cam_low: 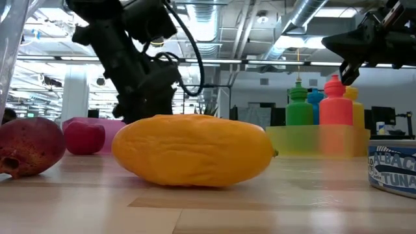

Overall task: Pick & Place Food Item
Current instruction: Put the green tuna can into the pink bin

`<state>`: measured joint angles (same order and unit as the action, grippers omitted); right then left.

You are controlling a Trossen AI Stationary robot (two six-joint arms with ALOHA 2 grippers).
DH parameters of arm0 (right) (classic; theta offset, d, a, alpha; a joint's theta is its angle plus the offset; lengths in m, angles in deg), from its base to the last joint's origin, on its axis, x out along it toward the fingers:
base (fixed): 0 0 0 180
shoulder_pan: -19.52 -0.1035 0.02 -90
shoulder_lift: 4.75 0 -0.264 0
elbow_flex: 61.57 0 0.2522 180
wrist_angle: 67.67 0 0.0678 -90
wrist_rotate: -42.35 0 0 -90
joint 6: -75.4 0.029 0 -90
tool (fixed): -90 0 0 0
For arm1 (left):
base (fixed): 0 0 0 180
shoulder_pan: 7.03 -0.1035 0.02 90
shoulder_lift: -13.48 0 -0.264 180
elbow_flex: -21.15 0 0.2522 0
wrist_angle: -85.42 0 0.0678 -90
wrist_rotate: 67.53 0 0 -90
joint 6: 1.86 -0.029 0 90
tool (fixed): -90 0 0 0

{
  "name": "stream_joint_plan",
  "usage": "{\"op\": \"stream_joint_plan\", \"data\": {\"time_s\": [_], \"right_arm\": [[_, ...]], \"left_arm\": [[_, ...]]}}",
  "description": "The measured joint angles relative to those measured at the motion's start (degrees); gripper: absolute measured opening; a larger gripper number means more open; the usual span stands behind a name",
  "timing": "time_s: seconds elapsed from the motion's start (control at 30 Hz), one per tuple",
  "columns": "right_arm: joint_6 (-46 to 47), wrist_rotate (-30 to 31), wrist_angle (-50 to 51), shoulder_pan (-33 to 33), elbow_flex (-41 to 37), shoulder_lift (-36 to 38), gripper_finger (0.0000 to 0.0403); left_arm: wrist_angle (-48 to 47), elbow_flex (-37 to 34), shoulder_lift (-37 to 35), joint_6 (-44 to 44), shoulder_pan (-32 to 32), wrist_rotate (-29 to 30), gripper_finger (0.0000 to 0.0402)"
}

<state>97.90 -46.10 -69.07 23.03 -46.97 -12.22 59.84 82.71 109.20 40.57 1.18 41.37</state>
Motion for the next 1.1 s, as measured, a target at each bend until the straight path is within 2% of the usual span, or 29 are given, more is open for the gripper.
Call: {"op": "stream_joint_plan", "data": {"time_s": [0.13,0.23,0.5,0.6,1.1], "right_arm": [[0.0,-0.01,0.1,0.0,0.0,0.02,0.0],[0.0,-0.01,0.1,0.01,0.0,0.02,0.0],[0.0,-0.01,0.11,0.01,0.0,0.01,0.0],[0.0,-0.01,0.11,0.01,0.0,0.02,0.0],[0.0,0.0,0.11,0.01,0.0,0.01,0.0]], "left_arm": [[1.64,0.41,2.42,0.26,-0.02,-2.88,0.0279],[1.41,0.41,3.13,0.53,-0.12,-4.65,0.0244],[0.67,0.28,1.97,1.29,-0.69,-5.85,0.0067],[0.07,0.23,1.92,2.84,-0.79,-5.81,0.0015],[-0.27,0.12,0.69,4.63,-1.24,-7.19,0.0]]}}
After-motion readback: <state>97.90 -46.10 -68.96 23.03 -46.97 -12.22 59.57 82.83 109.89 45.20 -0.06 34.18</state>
